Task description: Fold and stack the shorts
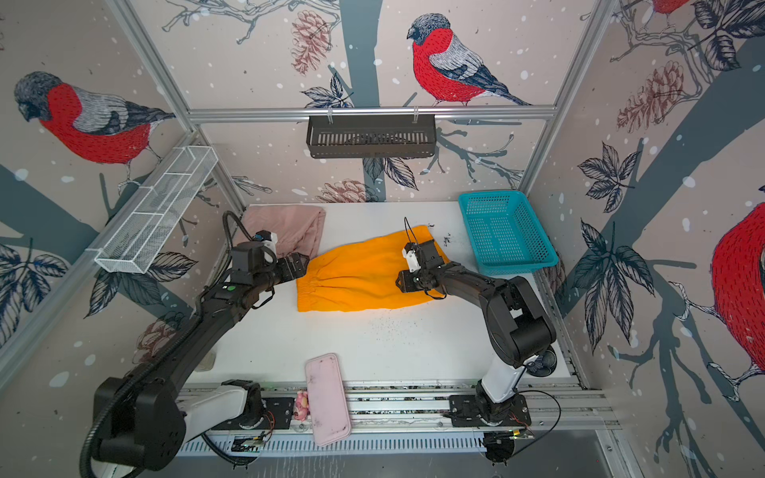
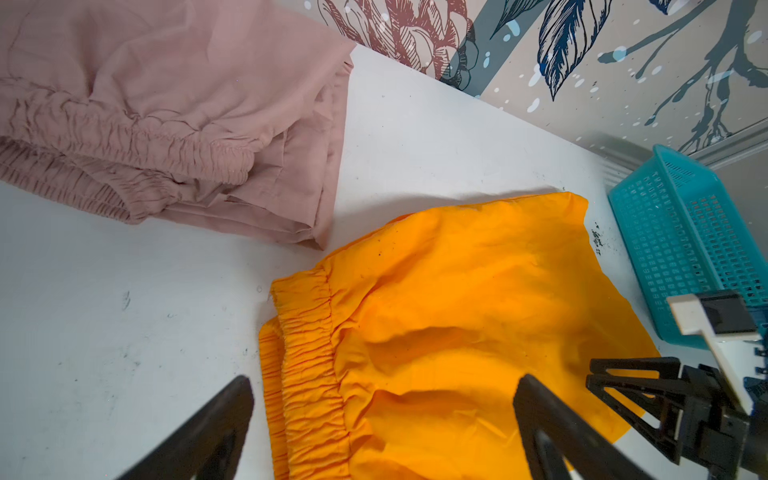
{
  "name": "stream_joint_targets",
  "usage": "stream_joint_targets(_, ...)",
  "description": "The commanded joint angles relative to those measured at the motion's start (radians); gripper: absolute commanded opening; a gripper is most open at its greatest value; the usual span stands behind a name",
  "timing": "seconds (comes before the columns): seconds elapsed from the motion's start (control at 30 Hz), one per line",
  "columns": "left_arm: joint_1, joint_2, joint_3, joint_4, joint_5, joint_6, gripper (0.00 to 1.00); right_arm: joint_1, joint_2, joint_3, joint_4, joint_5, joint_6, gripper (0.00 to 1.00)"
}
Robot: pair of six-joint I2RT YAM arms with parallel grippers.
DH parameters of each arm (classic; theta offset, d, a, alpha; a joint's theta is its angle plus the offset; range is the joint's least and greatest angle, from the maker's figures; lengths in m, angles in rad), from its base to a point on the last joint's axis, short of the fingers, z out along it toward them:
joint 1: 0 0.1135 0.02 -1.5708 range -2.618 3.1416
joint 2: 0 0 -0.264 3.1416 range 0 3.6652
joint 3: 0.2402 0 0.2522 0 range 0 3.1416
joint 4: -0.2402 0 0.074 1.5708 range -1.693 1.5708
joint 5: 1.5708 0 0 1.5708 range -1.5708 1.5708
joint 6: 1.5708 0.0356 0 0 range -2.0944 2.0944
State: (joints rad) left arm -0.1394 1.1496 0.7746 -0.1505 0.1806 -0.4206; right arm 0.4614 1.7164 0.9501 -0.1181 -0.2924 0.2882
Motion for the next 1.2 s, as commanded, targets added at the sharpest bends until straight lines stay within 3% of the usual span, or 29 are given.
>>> stream_joint_targets(0.0,0.003,-0.019,-0.034,0.062,0.007,-0.015,0.98,0.002,0.016,-0.040,0.078,0.019,0.021,0.47)
stream_joint_targets(0.2,0.003,0.010,-0.081,0.109,0.077,-0.016,0.98,-0.026,0.020,-0.107,0.138,0.057,0.039,0.47)
stream_joint_targets(0.37,0.003,0.068,-0.068,0.137,0.115,0.008,0.98,-0.131,-0.055,-0.221,0.225,0.041,0.085,0.46)
stream_joint_targets(0.53,0.003,0.080,-0.033,0.121,0.130,0.015,0.98,-0.165,-0.107,-0.182,0.157,0.011,-0.021,0.50)
stream_joint_targets(0.63,0.014,0.053,-0.008,0.077,0.087,0.017,0.98,-0.091,-0.145,-0.116,0.114,0.055,-0.086,0.53)
stream_joint_targets(0.73,0.044,0.005,0.043,-0.036,0.018,0.005,0.98,0.018,-0.169,-0.033,0.076,0.105,-0.169,0.63)
stream_joint_targets(0.97,0.077,-0.141,0.055,-0.156,-0.129,0.001,0.98,0.355,-0.146,0.086,0.045,0.295,-0.459,0.77)
stream_joint_targets(1.07,0.109,-0.157,0.029,-0.162,-0.113,-0.012,0.98,0.482,-0.136,0.086,0.077,0.378,-0.557,0.78)
stream_joint_targets(1.17,0.162,-0.147,0.003,-0.146,-0.028,-0.024,0.98,0.592,-0.114,0.083,0.111,0.478,-0.632,0.79)
